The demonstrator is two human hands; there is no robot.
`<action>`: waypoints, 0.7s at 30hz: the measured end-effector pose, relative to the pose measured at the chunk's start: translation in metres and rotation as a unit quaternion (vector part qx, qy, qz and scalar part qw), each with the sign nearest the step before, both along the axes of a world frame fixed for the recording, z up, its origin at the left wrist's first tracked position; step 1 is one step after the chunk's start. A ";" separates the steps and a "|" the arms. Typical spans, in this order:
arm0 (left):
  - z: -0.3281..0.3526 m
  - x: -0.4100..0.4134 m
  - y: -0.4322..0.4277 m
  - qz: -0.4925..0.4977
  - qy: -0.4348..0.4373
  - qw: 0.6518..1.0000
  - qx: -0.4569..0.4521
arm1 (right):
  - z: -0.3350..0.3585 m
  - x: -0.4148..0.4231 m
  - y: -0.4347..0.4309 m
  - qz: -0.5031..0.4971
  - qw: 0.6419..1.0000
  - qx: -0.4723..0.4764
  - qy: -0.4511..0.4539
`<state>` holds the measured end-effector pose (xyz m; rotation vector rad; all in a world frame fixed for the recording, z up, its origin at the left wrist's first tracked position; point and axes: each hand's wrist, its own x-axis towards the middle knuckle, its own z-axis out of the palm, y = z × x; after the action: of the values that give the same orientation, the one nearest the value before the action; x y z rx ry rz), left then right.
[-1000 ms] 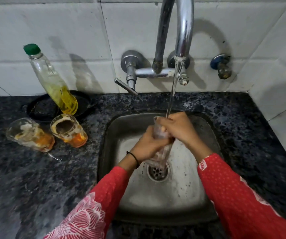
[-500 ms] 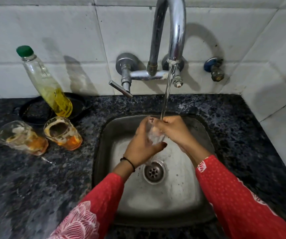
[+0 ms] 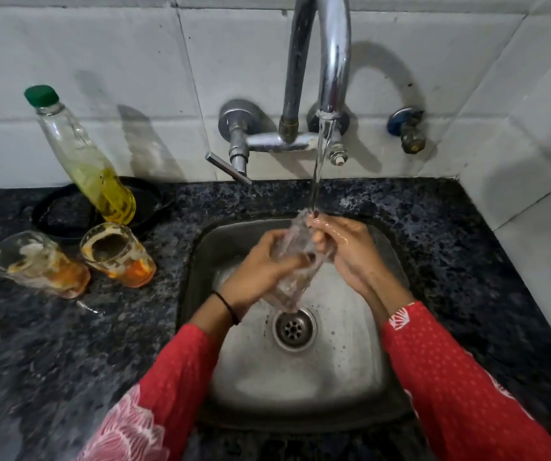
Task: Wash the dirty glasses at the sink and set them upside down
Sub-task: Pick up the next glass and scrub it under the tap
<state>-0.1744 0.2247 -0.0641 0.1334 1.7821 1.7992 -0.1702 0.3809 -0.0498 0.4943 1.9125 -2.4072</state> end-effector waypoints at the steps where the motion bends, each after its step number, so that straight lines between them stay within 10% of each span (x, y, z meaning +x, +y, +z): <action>1: -0.002 -0.004 -0.003 0.000 -0.077 0.995 0.064 | 0.000 0.000 0.001 0.002 1.000 -0.016 0.009; 4: -0.002 0.000 0.005 -0.034 0.043 0.995 -0.080 | 0.004 -0.002 -0.004 0.052 0.990 0.134 0.000; 7: -0.010 0.012 0.013 -0.004 0.300 0.912 -0.280 | 0.004 -0.005 -0.012 0.066 0.959 0.274 0.014; 13: -0.018 -0.006 -0.002 -0.058 0.128 0.990 -0.027 | 0.012 0.008 -0.010 0.095 0.950 0.276 0.111; 21: -0.054 0.000 0.017 0.019 0.155 0.988 0.001 | 0.012 0.039 -0.012 0.202 0.754 0.622 0.058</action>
<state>-0.1748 0.2417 -0.1177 0.4033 2.0066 1.8881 -0.1312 0.3691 -0.0381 -0.1256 3.0069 -0.6374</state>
